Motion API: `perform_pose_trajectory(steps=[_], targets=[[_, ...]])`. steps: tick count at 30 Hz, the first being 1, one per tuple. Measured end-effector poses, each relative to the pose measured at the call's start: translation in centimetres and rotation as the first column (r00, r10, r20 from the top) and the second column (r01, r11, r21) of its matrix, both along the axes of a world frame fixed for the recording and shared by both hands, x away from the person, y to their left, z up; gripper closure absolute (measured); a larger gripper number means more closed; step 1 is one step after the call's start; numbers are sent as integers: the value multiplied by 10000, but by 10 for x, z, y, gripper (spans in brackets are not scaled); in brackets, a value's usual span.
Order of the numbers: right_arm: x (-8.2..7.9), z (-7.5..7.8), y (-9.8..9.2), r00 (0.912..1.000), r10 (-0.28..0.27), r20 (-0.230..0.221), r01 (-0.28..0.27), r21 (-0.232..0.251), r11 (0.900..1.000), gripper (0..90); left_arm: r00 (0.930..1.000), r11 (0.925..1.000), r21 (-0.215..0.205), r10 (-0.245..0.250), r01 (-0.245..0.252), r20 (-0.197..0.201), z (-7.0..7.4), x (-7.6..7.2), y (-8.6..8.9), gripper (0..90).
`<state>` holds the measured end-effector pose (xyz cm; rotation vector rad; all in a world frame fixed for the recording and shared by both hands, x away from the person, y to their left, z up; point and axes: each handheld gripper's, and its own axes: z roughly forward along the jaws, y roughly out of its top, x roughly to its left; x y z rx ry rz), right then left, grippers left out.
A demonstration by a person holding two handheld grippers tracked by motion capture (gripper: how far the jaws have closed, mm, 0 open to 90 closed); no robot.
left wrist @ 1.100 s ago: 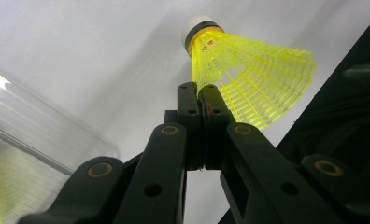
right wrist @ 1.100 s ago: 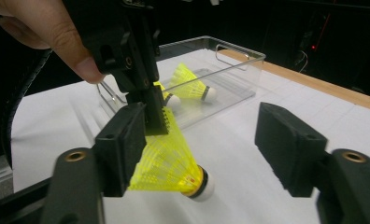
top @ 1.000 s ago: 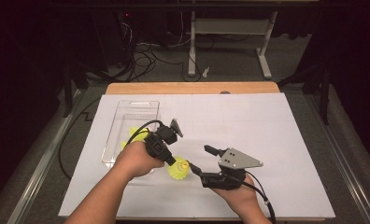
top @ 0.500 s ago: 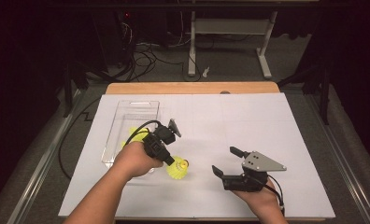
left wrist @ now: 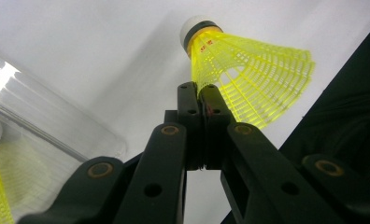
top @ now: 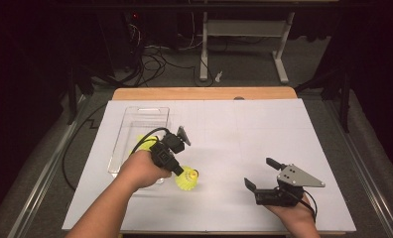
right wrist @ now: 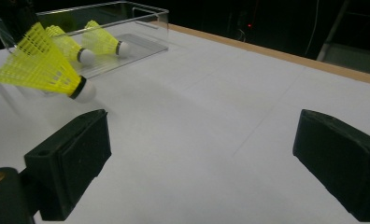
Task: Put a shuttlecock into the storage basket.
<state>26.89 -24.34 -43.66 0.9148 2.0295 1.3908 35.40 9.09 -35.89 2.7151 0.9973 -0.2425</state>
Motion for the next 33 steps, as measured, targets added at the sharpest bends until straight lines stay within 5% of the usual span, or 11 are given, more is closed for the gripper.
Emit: perform_pose_trajectory(steps=[16, 33], targets=[[-9, -11, -37, 9951, -988, 64, 988, 28, 9951, 4, 9999, 9999, -75, 95, -95, -37, -1, -2, 7, 893], [-10, -19, -43, 9948, -1019, 53, 1015, 513, 9935, 4, 9996, 9992, -280, 266, -268, -73, -6, -4, 22, 893]])
